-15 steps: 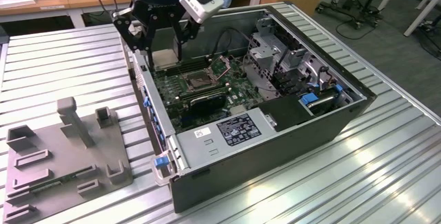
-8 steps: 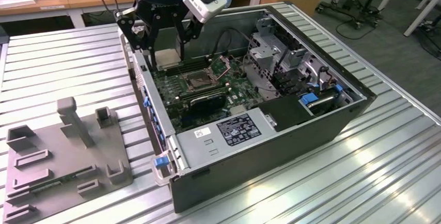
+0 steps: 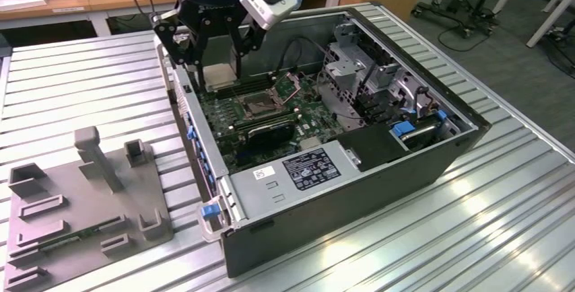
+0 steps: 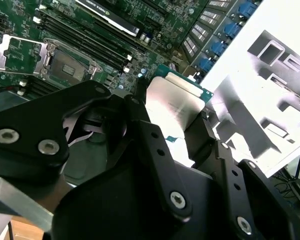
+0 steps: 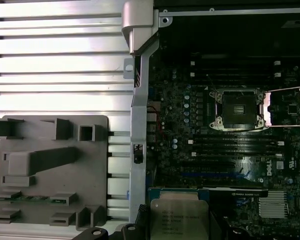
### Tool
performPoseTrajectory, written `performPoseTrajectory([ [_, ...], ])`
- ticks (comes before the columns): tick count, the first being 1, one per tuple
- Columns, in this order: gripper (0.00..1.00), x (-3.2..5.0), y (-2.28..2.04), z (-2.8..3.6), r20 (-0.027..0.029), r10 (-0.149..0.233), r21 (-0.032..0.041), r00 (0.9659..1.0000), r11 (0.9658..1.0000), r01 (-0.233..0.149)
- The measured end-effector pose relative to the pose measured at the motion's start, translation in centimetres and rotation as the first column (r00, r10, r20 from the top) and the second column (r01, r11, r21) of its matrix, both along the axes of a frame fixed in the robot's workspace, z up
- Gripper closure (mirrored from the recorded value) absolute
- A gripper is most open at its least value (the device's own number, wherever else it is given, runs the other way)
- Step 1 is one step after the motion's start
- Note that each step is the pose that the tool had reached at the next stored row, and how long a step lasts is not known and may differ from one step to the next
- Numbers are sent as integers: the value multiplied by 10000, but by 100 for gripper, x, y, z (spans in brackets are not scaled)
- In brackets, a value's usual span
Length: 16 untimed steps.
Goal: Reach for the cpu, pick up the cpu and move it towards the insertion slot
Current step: 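Pick up the cpu and move it towards the insertion slot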
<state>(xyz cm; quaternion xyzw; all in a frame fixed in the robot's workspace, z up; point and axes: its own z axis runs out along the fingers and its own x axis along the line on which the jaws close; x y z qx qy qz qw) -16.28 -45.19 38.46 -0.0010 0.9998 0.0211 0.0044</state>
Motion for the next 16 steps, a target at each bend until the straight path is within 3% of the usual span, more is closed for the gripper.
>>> performPoseTrajectory([
  [16, 45, 269, -1, -5, 0, -1, 0, 10000, 10000, 1],
])
